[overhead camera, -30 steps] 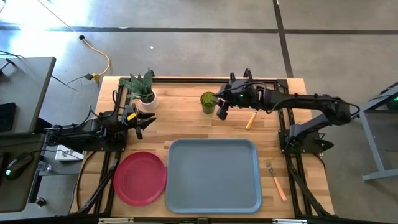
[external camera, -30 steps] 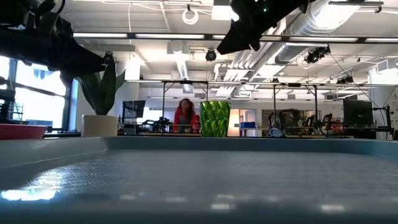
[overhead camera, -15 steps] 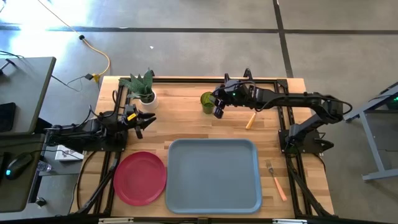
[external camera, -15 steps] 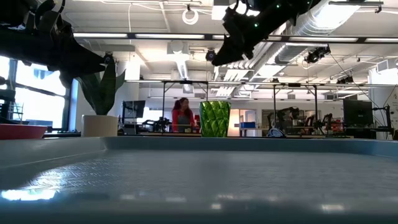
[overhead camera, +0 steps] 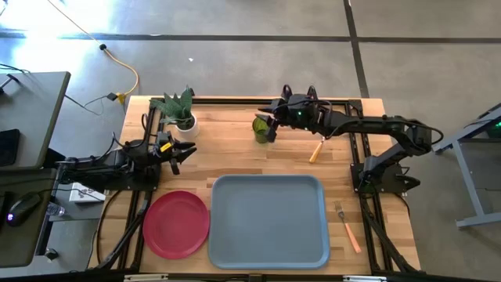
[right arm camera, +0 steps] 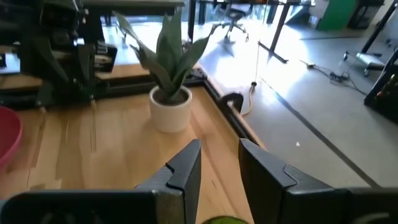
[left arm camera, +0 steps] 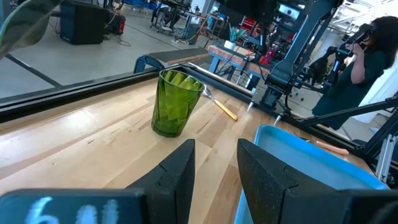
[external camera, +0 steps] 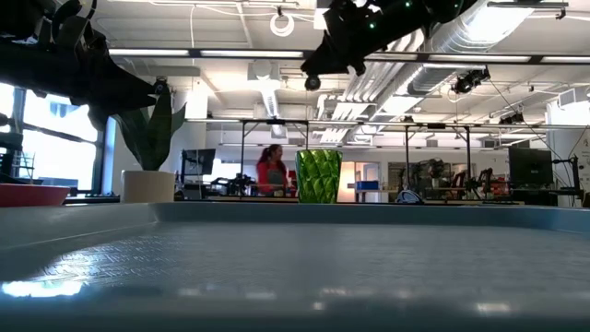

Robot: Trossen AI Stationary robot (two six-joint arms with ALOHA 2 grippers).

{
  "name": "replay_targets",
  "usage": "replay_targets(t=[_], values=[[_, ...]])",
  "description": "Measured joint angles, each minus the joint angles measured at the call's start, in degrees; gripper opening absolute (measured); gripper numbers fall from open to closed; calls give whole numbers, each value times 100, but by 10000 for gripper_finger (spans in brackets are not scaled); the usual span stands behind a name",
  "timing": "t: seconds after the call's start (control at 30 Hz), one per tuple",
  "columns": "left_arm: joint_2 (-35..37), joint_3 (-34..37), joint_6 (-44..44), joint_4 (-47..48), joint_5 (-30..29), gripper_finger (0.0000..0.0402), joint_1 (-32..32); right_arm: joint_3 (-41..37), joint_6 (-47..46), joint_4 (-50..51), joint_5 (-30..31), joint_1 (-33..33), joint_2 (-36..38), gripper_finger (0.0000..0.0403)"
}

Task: Pick and place plate/cup/fork/spoon on tray
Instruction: Put the green cup on the blue tray

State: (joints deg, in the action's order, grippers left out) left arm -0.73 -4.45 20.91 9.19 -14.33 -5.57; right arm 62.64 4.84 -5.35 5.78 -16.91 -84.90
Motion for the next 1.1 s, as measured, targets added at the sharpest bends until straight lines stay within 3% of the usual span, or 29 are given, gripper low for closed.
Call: replay_targets(t=[0.4,0.7,1.1], values=[[0,0,-2,2,-162,110,0,1083,152,1440,3,-120,2,154],[0,0,2,1,-159,110,-2,1156,-40,2165,-522,-275,-57,161],[0,0,-1,2,-146,110,-2,1156,-231,2449,-629,-248,-809,161]])
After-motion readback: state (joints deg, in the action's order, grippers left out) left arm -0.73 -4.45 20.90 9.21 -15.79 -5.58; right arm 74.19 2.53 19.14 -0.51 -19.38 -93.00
